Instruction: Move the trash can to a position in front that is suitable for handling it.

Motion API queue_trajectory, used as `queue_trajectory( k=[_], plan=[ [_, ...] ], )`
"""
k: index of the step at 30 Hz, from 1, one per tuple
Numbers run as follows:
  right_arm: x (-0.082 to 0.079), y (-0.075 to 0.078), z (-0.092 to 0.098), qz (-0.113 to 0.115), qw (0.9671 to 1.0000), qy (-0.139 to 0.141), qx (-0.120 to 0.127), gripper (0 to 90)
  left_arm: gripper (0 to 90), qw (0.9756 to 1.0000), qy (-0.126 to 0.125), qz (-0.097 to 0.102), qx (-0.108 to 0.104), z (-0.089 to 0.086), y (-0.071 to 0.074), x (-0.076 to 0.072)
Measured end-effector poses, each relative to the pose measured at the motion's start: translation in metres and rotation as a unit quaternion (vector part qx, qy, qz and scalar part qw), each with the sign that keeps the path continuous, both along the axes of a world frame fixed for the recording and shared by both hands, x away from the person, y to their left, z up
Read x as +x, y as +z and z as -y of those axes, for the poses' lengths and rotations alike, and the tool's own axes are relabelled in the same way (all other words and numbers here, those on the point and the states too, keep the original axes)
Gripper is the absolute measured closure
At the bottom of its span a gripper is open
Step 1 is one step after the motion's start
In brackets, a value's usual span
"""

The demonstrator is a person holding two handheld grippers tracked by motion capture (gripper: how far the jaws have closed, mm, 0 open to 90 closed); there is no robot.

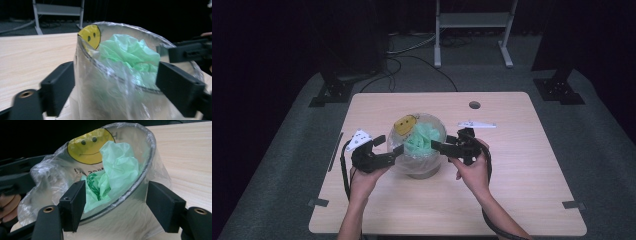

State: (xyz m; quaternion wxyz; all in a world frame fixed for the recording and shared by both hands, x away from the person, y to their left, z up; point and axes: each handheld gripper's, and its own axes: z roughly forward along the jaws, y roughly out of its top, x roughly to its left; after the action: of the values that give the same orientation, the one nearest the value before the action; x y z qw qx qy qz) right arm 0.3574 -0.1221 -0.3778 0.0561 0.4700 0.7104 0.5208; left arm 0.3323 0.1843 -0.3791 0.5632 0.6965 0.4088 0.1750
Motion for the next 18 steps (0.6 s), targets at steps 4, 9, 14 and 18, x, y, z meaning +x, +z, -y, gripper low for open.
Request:
queue_trajectory(
  k=[4,9,14,18],
  plan=[
    [-0.006,0.001,-0.001,-0.003,1.0,0.004,0.001,31.9,33.0,1.0,0.003,-0.007,0.005,-0.005,0.004,0.003],
    [-0.014,0.001,-0.002,0.0,0.9999,0.008,0.007,31.8,50.7,0.9998,-0.003,-0.012,0.016,-0.009,0.004,0.006],
    [-0.02,-0.001,-0.003,0.004,0.9999,0.007,0.014,30.8,64.4,0.9996,0.002,0.008,0.026,-0.012,0.007,0.003],
    [-0.019,-0.002,-0.002,0.005,0.9998,0.009,0.018,30.5,75.0,0.9993,0.007,0.021,0.03,-0.014,0.009,0.003]
  ],
)
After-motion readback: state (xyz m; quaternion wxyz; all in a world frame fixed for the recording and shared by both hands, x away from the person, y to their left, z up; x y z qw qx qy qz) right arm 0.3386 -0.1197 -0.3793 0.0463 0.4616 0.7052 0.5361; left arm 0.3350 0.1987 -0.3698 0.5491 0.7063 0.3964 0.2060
